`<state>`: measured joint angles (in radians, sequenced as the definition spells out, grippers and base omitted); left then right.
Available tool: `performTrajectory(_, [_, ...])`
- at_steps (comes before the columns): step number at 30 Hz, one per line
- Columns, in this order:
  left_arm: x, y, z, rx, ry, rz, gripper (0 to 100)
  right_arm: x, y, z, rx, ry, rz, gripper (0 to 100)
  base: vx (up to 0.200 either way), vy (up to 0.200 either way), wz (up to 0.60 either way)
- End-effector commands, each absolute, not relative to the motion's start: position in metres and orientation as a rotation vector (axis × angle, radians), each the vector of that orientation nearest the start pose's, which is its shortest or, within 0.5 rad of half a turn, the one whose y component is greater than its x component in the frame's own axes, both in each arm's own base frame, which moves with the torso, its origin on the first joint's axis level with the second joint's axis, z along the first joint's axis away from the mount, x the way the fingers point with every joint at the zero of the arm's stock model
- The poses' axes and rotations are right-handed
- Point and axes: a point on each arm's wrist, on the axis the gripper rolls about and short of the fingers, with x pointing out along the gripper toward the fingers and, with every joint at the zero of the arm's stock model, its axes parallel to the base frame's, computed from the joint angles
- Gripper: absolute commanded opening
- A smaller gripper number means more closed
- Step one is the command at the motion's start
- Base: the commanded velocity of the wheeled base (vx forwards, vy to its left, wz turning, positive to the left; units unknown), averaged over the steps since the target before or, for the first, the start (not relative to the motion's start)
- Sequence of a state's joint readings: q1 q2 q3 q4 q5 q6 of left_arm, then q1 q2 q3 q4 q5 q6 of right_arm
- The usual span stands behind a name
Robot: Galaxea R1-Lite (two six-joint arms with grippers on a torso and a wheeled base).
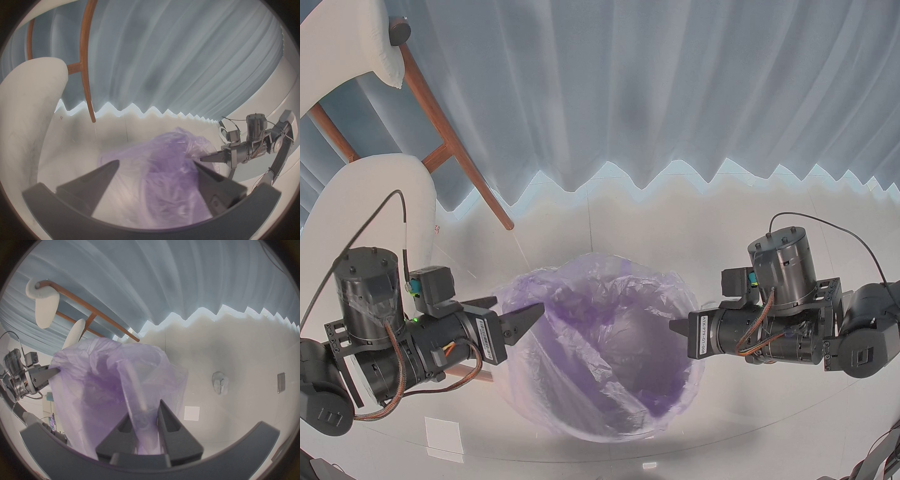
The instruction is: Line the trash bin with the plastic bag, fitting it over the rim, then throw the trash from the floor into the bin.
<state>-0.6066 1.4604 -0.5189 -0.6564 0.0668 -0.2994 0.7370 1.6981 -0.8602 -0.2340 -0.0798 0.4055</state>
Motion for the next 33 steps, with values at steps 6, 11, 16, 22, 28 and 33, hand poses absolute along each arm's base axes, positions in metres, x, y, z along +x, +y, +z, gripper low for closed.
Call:
performTrajectory(6, [0.180,-0.120,0.192,-0.247,0.242,-0.501,100,0.228,0.187,0.160,0.056,0.645,0.560,0,0.000,0.000,0.00])
performTrajectory(11, [0.172,-0.114,0.191,-0.279,0.253,-0.492,100,0.237,0.186,0.156,0.039,0.652,0.619,0,0.000,0.000,0.00])
performTrajectory(16, [0.167,-0.102,0.178,-0.271,0.287,-0.456,100,0.246,0.191,0.149,0.073,0.623,0.673,0,0.000,0.000,0.00])
performTrajectory(22, [0.169,-0.090,0.184,-0.308,0.253,-0.400,100,0.269,0.194,0.128,0.112,0.599,0.723,0,0.000,0.000,0.00])
performTrajectory(28, [0.165,-0.085,0.191,-0.342,0.219,-0.393,100,0.301,0.201,0.097,0.137,0.539,0.736,0,0.000,0.000,0.00])
performTrajectory(33, [0.166,-0.075,0.194,-0.350,0.194,-0.351,100,0.330,0.196,0.068,0.161,0.483,0.707,0,0.000,0.000,0.00])
